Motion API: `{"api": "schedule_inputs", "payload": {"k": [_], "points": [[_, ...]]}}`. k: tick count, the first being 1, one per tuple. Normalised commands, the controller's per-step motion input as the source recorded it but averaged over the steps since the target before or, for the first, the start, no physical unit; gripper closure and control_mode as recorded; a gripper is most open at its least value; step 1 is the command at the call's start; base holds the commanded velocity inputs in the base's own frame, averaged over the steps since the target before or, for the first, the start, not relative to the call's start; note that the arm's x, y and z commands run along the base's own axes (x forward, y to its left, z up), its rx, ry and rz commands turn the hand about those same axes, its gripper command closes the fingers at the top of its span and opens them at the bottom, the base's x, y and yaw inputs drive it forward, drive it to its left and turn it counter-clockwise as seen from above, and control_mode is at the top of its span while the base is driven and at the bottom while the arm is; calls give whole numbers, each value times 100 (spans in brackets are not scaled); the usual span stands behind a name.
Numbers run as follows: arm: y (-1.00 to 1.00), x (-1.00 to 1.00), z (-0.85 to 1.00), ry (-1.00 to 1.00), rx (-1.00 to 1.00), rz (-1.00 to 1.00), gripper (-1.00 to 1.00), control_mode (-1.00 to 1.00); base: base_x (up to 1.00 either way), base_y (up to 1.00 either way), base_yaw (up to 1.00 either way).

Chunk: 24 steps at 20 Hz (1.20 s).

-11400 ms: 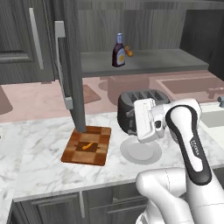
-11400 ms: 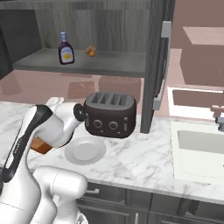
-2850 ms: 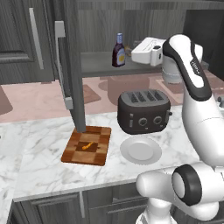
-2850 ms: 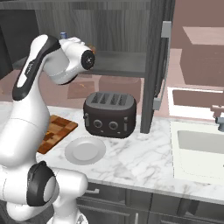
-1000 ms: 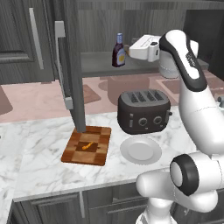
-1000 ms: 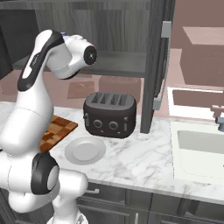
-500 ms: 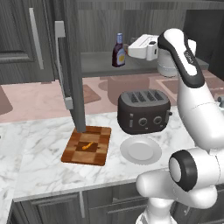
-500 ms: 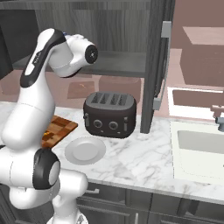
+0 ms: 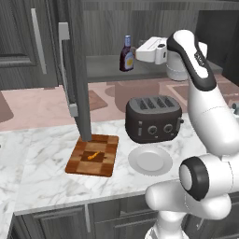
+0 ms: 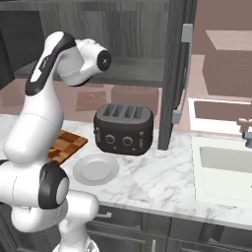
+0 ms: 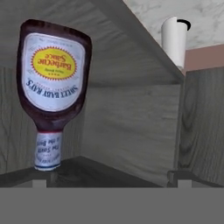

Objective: Pick the shrimp from the plate and place it on the cutting board. Then pick the condiment bottle from the cabinet and place it next to the cutting board.

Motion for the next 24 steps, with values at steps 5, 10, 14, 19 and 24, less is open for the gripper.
{"api": "schedule_inputs", "payload": {"k": [5,10,14,19,24], "points": [[0,11,-1,0,0,0,-100,-100,0,0,0],[0,10,0,0,0,0,-100,-100,0,0,0],[0,10,0,0,0,0,-100,-100,0,0,0],[0,7,0,0,0,0,-100,-100,0,0,0],[0,7,0,0,0,0,-100,-100,0,0,0]]}}
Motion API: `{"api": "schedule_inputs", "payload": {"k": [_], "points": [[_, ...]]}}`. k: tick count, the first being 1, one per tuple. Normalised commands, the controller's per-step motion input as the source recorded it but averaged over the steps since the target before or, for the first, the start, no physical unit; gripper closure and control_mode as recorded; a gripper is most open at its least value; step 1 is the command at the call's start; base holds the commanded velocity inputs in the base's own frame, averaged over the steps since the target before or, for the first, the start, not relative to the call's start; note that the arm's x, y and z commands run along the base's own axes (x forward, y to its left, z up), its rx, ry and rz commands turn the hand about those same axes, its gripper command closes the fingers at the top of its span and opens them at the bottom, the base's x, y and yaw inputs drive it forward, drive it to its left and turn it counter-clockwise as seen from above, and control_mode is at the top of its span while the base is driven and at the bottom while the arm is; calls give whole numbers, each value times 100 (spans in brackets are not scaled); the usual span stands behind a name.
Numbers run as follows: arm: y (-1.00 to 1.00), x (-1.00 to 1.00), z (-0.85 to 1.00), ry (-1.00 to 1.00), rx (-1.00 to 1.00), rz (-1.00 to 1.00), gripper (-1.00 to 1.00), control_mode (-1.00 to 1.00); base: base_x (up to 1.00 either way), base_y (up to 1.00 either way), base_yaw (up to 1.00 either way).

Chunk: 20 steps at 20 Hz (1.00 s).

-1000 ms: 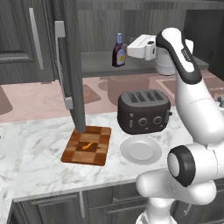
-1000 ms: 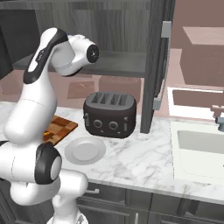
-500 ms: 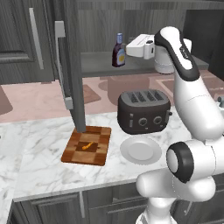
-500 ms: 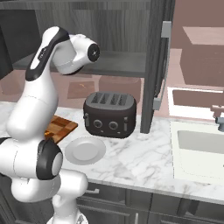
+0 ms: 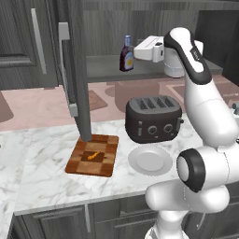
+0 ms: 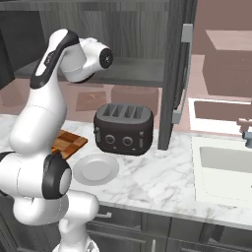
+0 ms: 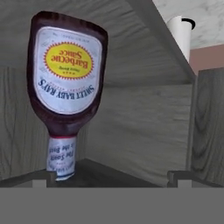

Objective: Pick the shrimp from the plate and place it on the cutting board. Then pick the condiment bottle from the cabinet and place it next to the cutting board.

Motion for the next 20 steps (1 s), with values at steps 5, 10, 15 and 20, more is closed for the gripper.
{"api": "schedule_inputs", "payload": {"k": [5,10,15,20], "points": [[0,8,0,0,0,0,-100,-100,0,0,0],[0,12,0,0,0,0,-100,-100,0,0,0],[0,12,0,0,0,0,-100,-100,0,0,0],[0,7,0,0,0,0,-100,-100,0,0,0]]}}
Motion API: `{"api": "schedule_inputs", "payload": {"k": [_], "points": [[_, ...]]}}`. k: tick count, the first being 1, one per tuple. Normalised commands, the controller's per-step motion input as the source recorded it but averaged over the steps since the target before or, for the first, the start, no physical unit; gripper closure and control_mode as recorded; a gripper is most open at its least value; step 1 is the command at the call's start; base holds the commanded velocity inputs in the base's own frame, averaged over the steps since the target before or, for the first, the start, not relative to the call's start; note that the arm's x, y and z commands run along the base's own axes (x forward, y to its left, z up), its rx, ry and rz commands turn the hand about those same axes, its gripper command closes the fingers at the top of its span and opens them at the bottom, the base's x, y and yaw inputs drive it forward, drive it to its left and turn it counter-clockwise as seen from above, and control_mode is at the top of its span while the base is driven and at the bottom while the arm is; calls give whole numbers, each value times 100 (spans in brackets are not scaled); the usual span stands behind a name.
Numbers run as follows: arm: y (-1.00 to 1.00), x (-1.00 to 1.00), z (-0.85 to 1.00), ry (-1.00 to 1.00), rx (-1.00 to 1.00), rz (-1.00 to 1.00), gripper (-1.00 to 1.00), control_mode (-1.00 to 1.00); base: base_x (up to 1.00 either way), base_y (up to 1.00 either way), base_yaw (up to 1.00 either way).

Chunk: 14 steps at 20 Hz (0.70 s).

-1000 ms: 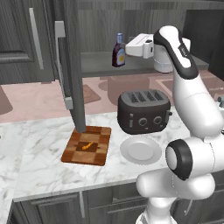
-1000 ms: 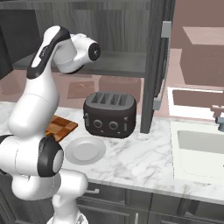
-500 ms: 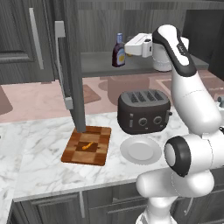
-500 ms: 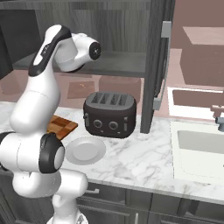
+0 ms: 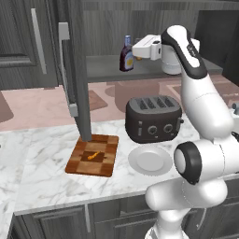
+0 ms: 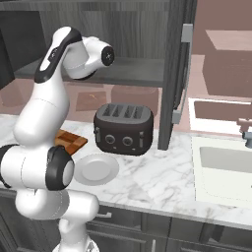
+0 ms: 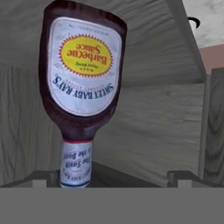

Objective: Pick the shrimp from the plate and place it on the cutting board. Then pick the condiment bottle from the cabinet and place it next to the cutting board.

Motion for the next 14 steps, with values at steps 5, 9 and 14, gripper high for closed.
{"api": "schedule_inputs", "payload": {"k": [5,9,14], "points": [[0,4,0,0,0,0,-100,-100,0,0,0],[0,3,0,0,0,0,-100,-100,0,0,0],[0,4,0,0,0,0,-100,-100,0,0,0]]}}
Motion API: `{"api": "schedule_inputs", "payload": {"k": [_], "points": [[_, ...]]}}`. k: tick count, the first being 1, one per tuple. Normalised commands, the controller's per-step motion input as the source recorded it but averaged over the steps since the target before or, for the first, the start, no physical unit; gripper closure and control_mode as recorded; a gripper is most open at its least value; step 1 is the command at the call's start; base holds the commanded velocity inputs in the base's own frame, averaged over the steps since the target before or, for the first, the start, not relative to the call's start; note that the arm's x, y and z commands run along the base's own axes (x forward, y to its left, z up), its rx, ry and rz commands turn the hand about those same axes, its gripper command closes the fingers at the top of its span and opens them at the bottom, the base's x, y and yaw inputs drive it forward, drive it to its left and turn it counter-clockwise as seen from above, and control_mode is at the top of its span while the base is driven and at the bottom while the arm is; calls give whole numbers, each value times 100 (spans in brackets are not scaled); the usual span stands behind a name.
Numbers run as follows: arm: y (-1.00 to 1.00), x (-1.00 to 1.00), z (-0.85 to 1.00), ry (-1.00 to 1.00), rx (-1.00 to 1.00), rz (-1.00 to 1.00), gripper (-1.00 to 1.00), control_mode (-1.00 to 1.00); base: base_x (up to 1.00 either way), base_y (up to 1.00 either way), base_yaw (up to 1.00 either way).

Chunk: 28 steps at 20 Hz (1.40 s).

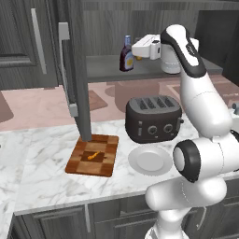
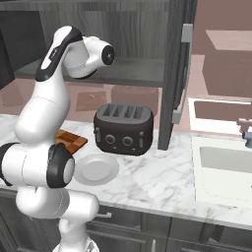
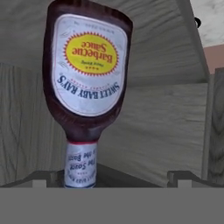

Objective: Pick the shrimp from the plate and place it on the cutting board. Then pick the condiment bottle from the cabinet and place it next to the cutting board.

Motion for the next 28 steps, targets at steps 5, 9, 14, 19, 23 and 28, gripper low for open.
{"api": "schedule_inputs", "payload": {"k": [5,9,14,19,23,28], "points": [[0,4,-1,0,0,0,-100,-100,0,0,0],[0,4,-4,0,0,0,-100,-100,0,0,0],[0,6,-8,0,0,0,-100,-100,0,0,0],[0,8,-5,0,0,0,-100,-100,0,0,0],[0,9,0,0,0,0,-100,-100,0,0,0],[0,9,0,0,0,-1,-100,-100,0,0,0]]}}
